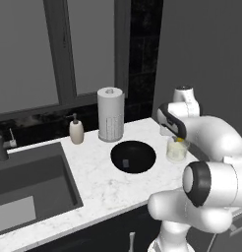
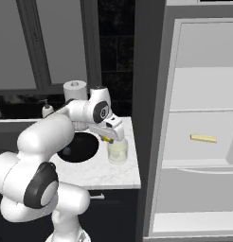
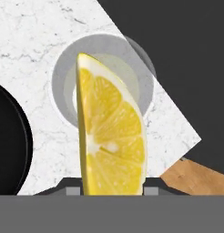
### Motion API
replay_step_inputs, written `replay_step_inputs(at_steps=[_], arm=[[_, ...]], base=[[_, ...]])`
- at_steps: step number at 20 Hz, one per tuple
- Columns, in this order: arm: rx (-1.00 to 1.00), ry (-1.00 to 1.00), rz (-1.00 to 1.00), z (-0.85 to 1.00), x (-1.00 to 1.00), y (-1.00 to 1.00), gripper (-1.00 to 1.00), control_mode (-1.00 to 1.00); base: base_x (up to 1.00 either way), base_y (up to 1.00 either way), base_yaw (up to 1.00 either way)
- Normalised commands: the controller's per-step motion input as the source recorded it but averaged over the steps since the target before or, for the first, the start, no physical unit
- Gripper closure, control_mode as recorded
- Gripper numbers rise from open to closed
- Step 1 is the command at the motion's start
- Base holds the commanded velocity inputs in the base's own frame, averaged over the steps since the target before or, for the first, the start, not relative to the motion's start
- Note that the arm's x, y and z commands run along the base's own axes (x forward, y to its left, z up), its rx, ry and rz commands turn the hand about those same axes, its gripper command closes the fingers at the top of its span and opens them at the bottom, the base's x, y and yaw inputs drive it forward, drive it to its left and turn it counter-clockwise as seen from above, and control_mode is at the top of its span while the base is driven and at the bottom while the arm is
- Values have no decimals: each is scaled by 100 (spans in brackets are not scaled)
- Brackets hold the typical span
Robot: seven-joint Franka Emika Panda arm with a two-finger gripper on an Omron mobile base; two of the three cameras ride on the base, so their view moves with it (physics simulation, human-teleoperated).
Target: Grab a lemon wedge from the fridge and one ice cube from the ice bowl, and put them in the glass of lemonade.
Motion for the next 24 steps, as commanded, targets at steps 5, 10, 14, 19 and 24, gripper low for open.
replay_step_inputs(at_steps=[5, 10, 14, 19, 24], arm=[[0, 0, 0, -6, 14, 0, 100, -100], [0, -1, 0, -1, 10, 0, 100, -100], [0, -9, 0, -11, 31, -10, 100, -100], [0, -13, 0, -16, 24, -17, 100, -100], [1, -12, 0, -11, 10, -9, 100, -100]], base=[[0, 0, 0], [0, 0, 0], [0, 0, 0], [0, 0, 0], [0, 0, 0]])
